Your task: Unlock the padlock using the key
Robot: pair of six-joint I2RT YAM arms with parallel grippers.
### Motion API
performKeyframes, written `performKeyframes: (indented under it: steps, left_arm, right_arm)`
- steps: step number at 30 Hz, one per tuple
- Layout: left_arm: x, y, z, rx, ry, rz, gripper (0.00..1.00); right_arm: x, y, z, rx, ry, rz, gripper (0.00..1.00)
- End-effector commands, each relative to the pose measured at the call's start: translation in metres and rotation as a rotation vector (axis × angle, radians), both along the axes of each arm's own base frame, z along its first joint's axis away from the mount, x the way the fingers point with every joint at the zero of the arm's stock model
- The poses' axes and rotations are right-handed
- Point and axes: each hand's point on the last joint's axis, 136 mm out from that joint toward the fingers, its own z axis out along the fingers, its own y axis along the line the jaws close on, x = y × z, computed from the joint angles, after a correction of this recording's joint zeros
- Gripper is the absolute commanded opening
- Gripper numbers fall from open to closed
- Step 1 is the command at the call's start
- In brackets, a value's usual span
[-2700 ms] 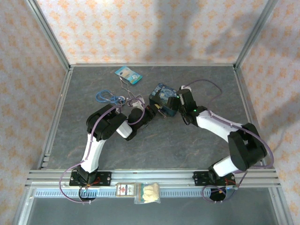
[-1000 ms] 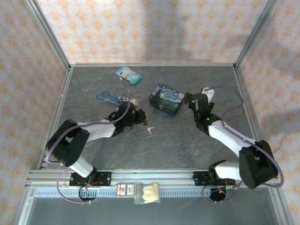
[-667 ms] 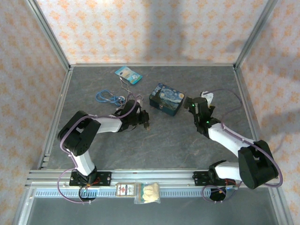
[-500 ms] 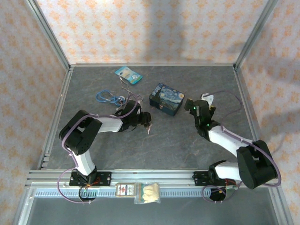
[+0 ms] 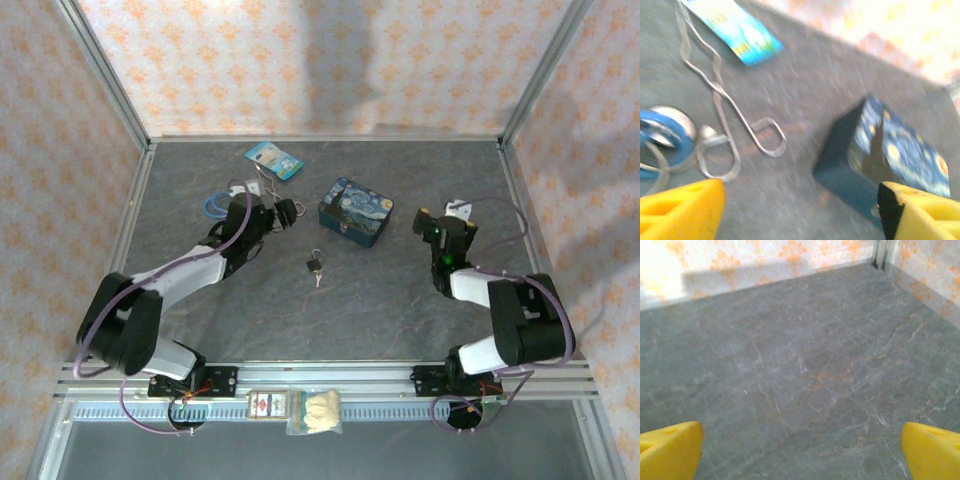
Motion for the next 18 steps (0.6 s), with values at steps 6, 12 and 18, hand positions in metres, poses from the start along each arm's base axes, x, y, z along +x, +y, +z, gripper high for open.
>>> performKeyframes:
  steps: [6, 12, 18]
  left_arm:
    - [-0.029, 0.123, 0.024, 0.368, -0.142, 0.379, 0.99]
    - [-0.056, 0.175, 0.020, 0.440, -0.230, 0.600, 0.99]
    - [-0.060, 0.223, 0.006, 0.459, -0.198, 0.762, 0.99]
  right_arm:
    - [0.013, -0.010, 0.018, 0.014, -0.138, 0.058, 1.00]
    - [-0.018, -0.015, 0.028, 0.051, -0.305, 0.078, 1.00]
    - [-0.013, -0.014, 0.021, 0.048, -0.241, 0.078, 1.00]
